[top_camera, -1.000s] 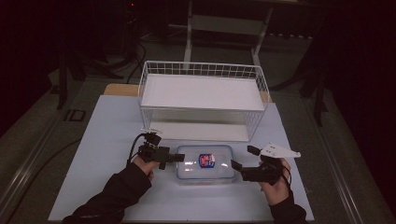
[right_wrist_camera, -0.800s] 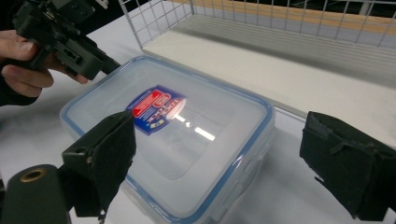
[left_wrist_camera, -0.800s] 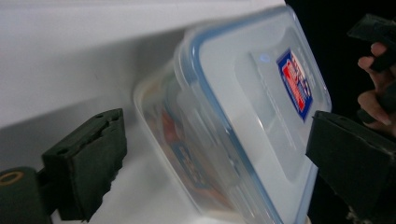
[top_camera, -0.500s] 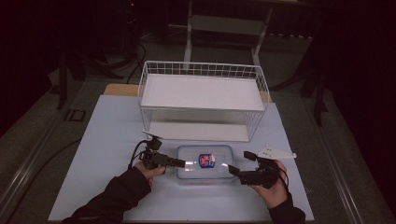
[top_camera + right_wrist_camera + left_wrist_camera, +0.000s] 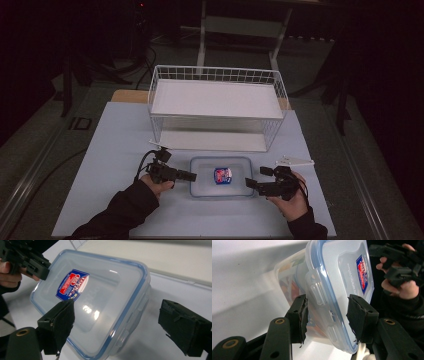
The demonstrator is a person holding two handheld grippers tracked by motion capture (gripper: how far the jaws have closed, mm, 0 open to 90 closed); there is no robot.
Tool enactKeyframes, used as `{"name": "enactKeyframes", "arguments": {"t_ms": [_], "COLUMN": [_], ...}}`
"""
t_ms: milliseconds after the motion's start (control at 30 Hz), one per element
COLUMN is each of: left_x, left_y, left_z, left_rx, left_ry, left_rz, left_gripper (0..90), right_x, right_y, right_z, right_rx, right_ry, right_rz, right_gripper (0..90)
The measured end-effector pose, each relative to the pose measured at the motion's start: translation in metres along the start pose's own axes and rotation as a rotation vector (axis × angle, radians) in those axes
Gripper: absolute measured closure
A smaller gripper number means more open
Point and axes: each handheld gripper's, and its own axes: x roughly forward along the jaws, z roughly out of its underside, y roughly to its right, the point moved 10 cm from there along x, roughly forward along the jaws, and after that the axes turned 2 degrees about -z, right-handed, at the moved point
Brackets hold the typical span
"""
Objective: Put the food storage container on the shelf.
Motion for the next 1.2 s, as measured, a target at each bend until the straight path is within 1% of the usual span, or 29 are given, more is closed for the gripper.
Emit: {"name": "enactKeyframes", "arguments": {"t_ms": [33,67,100,133,167,200,233,267,300,333,367,433,467,500,533,567,600,700,733,767,800,833,867,967,1000,1033,1067,1167,1200], "left_x": [0.000,-0.001,-0.001,-0.001,-0.001,-0.002,-0.002,-0.003,-0.003,-0.003,-0.003,-0.004,-0.005,-0.005,-0.005,-0.005,-0.006,-0.006,-0.006,-0.007,-0.007,-0.007,-0.007,-0.008,-0.008,-0.008,-0.008,-0.009,-0.013], "left_y": [0.000,0.001,0.001,0.002,0.002,0.003,0.003,0.004,0.004,0.006,0.006,0.008,0.010,0.010,0.011,0.011,0.012,0.013,0.013,0.014,0.015,0.015,0.017,0.019,0.022,0.022,0.024,0.025,0.025], "left_z": [0.000,0.001,0.001,0.002,0.002,0.003,0.003,0.005,0.005,0.006,0.006,0.008,0.009,0.009,0.010,0.010,0.012,0.013,0.013,0.014,0.015,0.015,0.016,0.017,0.018,0.018,0.019,0.018,0.016], "left_rx": [0.000,0.011,0.011,0.025,0.025,0.038,0.038,0.046,0.046,0.060,0.060,0.068,0.081,0.081,0.090,0.090,0.100,0.103,0.105,0.110,0.109,0.109,0.110,0.098,0.114,0.114,0.131,0.143,0.154], "left_ry": [0.000,0.008,0.008,0.017,0.017,0.026,0.026,0.029,0.029,0.034,0.034,0.038,0.038,0.038,0.042,0.042,0.042,0.042,0.047,0.045,0.055,0.055,0.056,0.060,0.059,0.059,0.057,0.066,0.094], "left_rz": [0.000,0.001,0.001,0.001,0.001,-0.001,-0.001,0.000,0.000,-0.004,-0.004,-0.002,-0.007,-0.007,-0.011,-0.011,-0.013,-0.016,-0.015,-0.018,-0.023,-0.023,-0.032,-0.041,-0.059,-0.059,-0.074,-0.088,-0.098], "left_gripper": [51.8,52.1,52.1,52.3,52.5,52.5,52.8,53.2,53.3,53.4,53.9,54.6,54.7,54.8,54.9,55.1,55.2,55.5,55.6,55.6,55.8,55.9,56.0,56.4,56.5,56.6,56.8,58.3,58.3], "right_x": [0.000,0.002,0.003,0.004,0.004,0.007,0.007,0.007,0.007,0.008,0.008,0.009,0.009,0.009,0.010,0.010,0.009,0.009,0.007,0.007,0.006,0.006,0.004,0.001,-0.001,-0.001,-0.003,-0.004,-0.004], "right_y": [0.000,0.002,0.002,0.004,0.004,0.006,0.006,0.008,0.008,0.008,0.008,0.008,0.008,0.008,0.006,0.004,0.001,-0.001,-0.001,-0.001,-0.002,-0.002,-0.003,-0.004,-0.004,-0.004,-0.005,-0.005,-0.006], "right_z": [0.000,0.001,0.003,0.004,0.004,0.007,0.007,0.008,0.008,0.007,0.007,0.009,0.010,0.010,0.012,0.013,0.013,0.014,0.015,0.015,0.015,0.015,0.015,0.016,0.017,0.017,0.018,0.018,0.017], "right_rx": [0.000,0.016,0.027,0.038,0.038,0.062,0.062,0.083,0.083,0.104,0.104,0.118,0.130,0.130,0.157,0.163,0.163,0.160,0.173,0.173,0.195,0.195,0.211,0.211,0.219,0.219,0.217,0.218,0.217], "right_ry": [0.000,-0.006,-0.019,-0.028,-0.028,-0.044,-0.044,-0.038,-0.038,-0.039,-0.039,-0.052,-0.063,-0.063,-0.073,-0.078,-0.089,-0.104,-0.113,-0.113,-0.110,-0.110,-0.106,-0.099,-0.096,-0.096,-0.093,-0.088,-0.086], "right_rz": [0.000,-0.013,-0.018,-0.020,-0.020,-0.037,-0.037,-0.060,-0.060,-0.079,-0.079,-0.096,-0.107,-0.107,-0.143,-0.163,-0.183,-0.176,-0.173,-0.173,-0.172,-0.172,-0.176,-0.192,-0.204,-0.204,-0.215,-0.215,-0.215], "right_gripper": [13.3,14.0,14.0,14.8,14.8,16.9,16.9,21.7,21.7,24.5,24.5,28.5,29.3,29.3,32.8,36.5,38.0,38.3,40.0,40.0,41.3,41.3,42.7,45.2,46.1,46.1,46.8,47.2,47.3]}}
